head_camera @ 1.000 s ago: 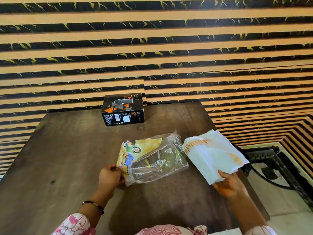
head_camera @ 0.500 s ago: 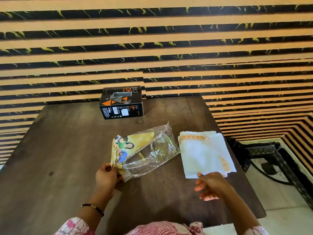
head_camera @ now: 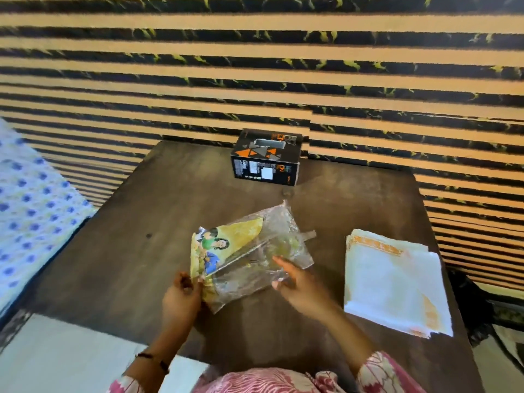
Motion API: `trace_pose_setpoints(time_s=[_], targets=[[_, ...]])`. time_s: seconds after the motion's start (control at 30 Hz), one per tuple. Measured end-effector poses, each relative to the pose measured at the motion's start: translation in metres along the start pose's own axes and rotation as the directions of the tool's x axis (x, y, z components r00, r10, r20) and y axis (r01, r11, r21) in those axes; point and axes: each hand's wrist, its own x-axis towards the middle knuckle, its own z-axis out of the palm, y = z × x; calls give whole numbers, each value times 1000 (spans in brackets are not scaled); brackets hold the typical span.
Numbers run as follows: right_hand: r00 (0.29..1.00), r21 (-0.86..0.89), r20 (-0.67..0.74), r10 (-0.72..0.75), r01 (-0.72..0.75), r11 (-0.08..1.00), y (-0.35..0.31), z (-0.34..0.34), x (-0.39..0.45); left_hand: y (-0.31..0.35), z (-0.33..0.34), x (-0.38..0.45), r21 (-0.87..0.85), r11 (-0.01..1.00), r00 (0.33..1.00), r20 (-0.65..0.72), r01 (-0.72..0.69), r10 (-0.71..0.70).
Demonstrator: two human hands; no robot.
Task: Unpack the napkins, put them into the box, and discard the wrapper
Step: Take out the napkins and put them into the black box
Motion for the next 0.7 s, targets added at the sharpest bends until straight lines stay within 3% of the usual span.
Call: trace_pose_setpoints(time_s=[0.1,0.17,0.27,0.4,0.47,0.57,0.7], targets=[[999,-24,-8,-37,37,999,8,9,10,-8,-7,-13,255,947,977,-32,-196,211],[999,-20,-3,-46,46,999,14,15,14,-6,-8,-10,415,841,924,-5,-346,383],[998,-49,5,-61,61,997,18,22,16,11,0,7,560,567,763,198,-603,616],[999,-149,31,-18,22,989,19,29,20,42,15,41,509,276,551,534,-815,641],[1000,-183,11,5,-3,983,17,31,23,48,22,55,510,265,568,642,-818,515],[998,-235,-53,29,-41,971,5,42,33,34,22,73,583,259,636,672,-770,380],[991,-322,-131,24,-66,945,-19,71,54,4,1,83,617,408,738,600,-673,309]])
